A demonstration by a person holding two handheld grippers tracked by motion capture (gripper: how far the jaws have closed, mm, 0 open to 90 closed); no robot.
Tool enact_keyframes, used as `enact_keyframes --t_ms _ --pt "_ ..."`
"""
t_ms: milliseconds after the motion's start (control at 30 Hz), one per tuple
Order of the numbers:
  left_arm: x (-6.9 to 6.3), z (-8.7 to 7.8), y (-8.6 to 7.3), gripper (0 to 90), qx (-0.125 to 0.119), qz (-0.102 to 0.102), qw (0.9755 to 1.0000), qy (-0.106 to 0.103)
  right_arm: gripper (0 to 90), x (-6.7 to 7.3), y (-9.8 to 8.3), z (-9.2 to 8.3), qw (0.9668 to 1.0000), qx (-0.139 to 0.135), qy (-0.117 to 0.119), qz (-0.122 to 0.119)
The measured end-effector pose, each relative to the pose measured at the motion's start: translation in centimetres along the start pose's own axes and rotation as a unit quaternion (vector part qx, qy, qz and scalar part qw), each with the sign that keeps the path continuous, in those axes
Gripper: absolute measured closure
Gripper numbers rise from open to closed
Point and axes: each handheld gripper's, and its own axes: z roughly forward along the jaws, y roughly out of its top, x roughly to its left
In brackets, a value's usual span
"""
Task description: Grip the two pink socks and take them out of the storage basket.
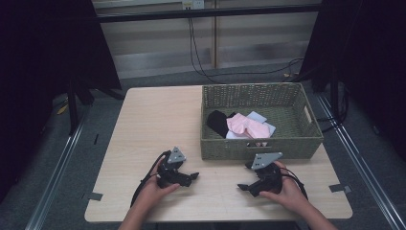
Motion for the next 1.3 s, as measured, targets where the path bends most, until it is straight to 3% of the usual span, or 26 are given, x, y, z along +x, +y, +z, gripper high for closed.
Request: enact_keyframes --t_ms 400,433,467,500,567,600,700,800,1033,1300 --pt "0.0 0.0 0.0 15.3 0.0 0.0 1.0 0.0 16.7 0.2 -0.1 -0.2 1.0 0.002 -0.005 0.003" --pt "0.0 0.0 0.0 15.3 0.0 0.0 1.0 0.0 17.3 0.2 0.0 -0.3 1.0 0.009 -0.002 0.002" --pt "0.0 0.0 0.0 15.3 0.0 0.0 1.0 0.0 20.3 0.2 0.4 -0.7 0.9993 0.038 0.001 0.0" --pt "0.0 0.0 0.0 15.3 0.0 0.0 1.0 0.0 21.6 0.1 0.6 -0.8 0.9988 0.049 0.004 0.0" --pt "0.0 0.0 0.0 15.3 0.0 0.0 1.0 0.0 21.8 0.0 0.8 -0.9 0.9983 0.057 0.007 0.002" --pt "0.0 0.0 0.0 15.3 0.0 0.0 1.0 0.0 22.1 -0.1 1.3 -1.3 0.9973 0.071 0.015 0.004" --pt "0.0 0.0 0.0 15.3 0.0 0.0 1.0 0.0 22.6 -0.2 1.9 -1.7 0.9966 0.08 0.02 0.001" --pt "0.0 0.0 0.0 15.3 0.0 0.0 1.0 0.0 22.6 -0.2 3.3 -2.5 0.9932 0.112 0.027 -0.012" --pt "0.0 0.0 0.0 15.3 0.0 0.0 1.0 0.0 23.0 -0.6 5.9 -4.9 0.9901 0.135 0.037 -0.01" --pt "0.0 0.0 0.0 15.3 0.0 0.0 1.0 0.0 23.0 -1.8 8.8 -7.9 0.9892 0.141 0.041 -0.008"
